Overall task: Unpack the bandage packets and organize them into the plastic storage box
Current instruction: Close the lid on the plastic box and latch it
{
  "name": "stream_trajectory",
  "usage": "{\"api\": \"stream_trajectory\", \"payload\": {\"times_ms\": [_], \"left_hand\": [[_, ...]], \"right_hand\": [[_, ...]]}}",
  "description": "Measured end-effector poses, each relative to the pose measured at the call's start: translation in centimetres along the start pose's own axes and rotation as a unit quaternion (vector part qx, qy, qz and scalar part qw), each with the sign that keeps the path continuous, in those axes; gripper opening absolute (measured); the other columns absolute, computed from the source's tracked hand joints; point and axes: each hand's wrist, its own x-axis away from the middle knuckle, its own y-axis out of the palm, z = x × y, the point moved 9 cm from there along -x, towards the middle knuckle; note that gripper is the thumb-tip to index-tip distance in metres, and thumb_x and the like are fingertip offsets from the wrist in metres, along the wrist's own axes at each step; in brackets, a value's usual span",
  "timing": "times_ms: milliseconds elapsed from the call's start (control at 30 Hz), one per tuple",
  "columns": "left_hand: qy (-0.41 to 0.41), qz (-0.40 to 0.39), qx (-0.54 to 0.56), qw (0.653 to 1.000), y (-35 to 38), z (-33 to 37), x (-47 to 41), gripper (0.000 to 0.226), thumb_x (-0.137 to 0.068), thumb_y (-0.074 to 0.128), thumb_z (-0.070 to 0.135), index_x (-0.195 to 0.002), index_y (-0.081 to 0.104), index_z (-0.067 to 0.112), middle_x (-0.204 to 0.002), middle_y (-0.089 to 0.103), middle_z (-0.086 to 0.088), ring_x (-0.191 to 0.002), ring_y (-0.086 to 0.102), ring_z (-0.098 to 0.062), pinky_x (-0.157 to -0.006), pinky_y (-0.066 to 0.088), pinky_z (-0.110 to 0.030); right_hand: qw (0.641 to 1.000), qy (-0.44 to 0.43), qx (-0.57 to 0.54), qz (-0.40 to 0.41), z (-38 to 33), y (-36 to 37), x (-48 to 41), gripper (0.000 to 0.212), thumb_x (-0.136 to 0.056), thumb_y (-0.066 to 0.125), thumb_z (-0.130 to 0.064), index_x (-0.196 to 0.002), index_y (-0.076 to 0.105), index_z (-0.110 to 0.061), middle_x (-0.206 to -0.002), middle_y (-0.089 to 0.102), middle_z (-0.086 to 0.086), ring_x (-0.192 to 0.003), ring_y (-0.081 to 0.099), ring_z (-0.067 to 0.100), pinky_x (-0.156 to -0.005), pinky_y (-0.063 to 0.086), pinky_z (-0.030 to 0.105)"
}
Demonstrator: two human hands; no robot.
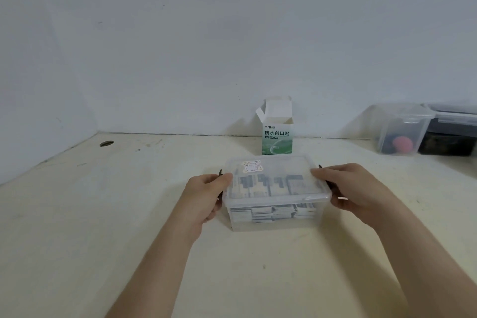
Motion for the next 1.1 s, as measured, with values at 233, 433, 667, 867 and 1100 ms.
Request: {"api": "stream_trajectory", "payload": {"times_ms": [233,433,667,867,1100], "left_hand": [[0.058,0.033,-0.035,0.997,0.3,1.2,0.5,0.023,-0.089,0.059,0.024,-0.089,0.071,0.005,-0.068,0.053,-0.001,-0.059,0.042,-0.019,-0.052,0.029,-0.024],[0.114,0.053,-0.151,0.981,1.1,2.2,1.1,0.018,-0.088,0.049,0.027,-0.085,0.066,0.021,-0.073,0.062,0.010,-0.070,0.055,-0.015,-0.063,0.040,-0.029],[0.163,0.119,-0.373,0.906,1.4,3.9,1.4,0.027,-0.098,0.034,0.029,-0.095,0.057,0.015,-0.092,0.064,-0.002,-0.089,0.057,-0.027,-0.069,0.040,-0.032],[0.179,0.134,-0.493,0.841,1.9,5.1,1.9,0.023,-0.099,0.030,0.025,-0.086,0.045,0.012,-0.087,0.062,-0.007,-0.076,0.050,-0.028,-0.063,0.034,-0.031],[0.308,0.141,-0.539,0.771,4.4,8.2,3.0,0.038,-0.091,0.040,0.021,-0.123,0.060,0.020,-0.136,0.051,-0.005,-0.124,0.045,-0.029,-0.087,0.042,-0.037]], "right_hand": [[0.967,-0.093,0.207,0.114,-2.3,-0.1,0.4,0.040,-0.088,0.060,-0.025,-0.065,0.055,0.007,-0.058,0.033,0.006,-0.056,0.026,0.021,-0.054,0.021,0.028],[0.886,-0.128,0.412,0.172,-4.2,1.0,1.3,0.039,-0.094,0.045,-0.023,-0.058,0.036,-0.013,-0.055,0.042,0.004,-0.056,0.042,0.027,-0.048,0.025,0.031],[0.795,-0.173,0.554,0.174,-5.7,2.7,2.2,0.032,-0.092,0.044,-0.012,-0.062,0.033,-0.014,-0.062,0.037,0.002,-0.067,0.044,0.030,-0.052,0.026,0.032],[0.788,-0.170,0.568,0.163,-5.7,2.9,2.1,0.032,-0.092,0.042,-0.014,-0.063,0.031,-0.017,-0.064,0.034,0.000,-0.071,0.044,0.029,-0.059,0.032,0.031],[0.855,-0.168,0.470,0.144,-5.2,3.1,1.1,0.038,-0.096,0.037,-0.024,-0.060,0.038,-0.012,-0.062,0.045,0.003,-0.069,0.049,0.032,-0.061,0.035,0.033]]}}
